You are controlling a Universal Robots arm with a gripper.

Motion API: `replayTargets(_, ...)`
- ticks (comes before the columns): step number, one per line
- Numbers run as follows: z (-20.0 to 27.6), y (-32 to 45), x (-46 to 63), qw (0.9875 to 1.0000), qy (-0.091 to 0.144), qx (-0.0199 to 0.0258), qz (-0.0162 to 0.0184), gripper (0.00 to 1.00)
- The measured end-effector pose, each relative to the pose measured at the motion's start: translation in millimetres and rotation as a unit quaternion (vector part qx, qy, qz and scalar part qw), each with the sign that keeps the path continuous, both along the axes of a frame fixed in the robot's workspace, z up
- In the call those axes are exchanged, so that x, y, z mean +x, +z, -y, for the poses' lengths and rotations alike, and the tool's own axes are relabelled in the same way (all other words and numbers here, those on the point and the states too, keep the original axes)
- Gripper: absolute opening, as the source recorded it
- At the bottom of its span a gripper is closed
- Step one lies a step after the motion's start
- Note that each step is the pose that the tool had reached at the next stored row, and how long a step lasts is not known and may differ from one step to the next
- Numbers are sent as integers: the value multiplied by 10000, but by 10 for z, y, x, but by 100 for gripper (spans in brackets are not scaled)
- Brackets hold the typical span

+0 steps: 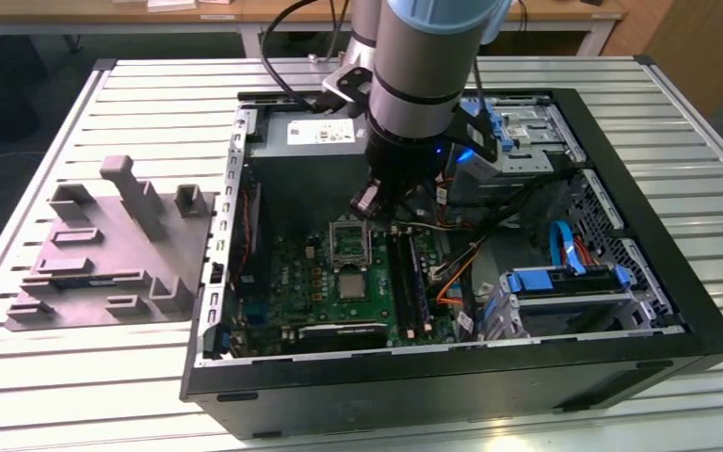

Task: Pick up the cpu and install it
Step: 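Close the cpu cover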

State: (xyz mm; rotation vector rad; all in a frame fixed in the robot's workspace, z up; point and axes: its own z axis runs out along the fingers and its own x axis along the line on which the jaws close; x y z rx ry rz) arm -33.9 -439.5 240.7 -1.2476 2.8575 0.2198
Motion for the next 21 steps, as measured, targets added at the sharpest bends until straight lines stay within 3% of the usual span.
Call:
replayTargets(8, 1, -121, 3, 10000, 11, 96, 0, 11)
replayTargets(15, 0, -188, 3, 9995, 14, 312, 2, 11)
replayTargets(21, 0, -189, 3, 9995, 14, 318, 1, 11)
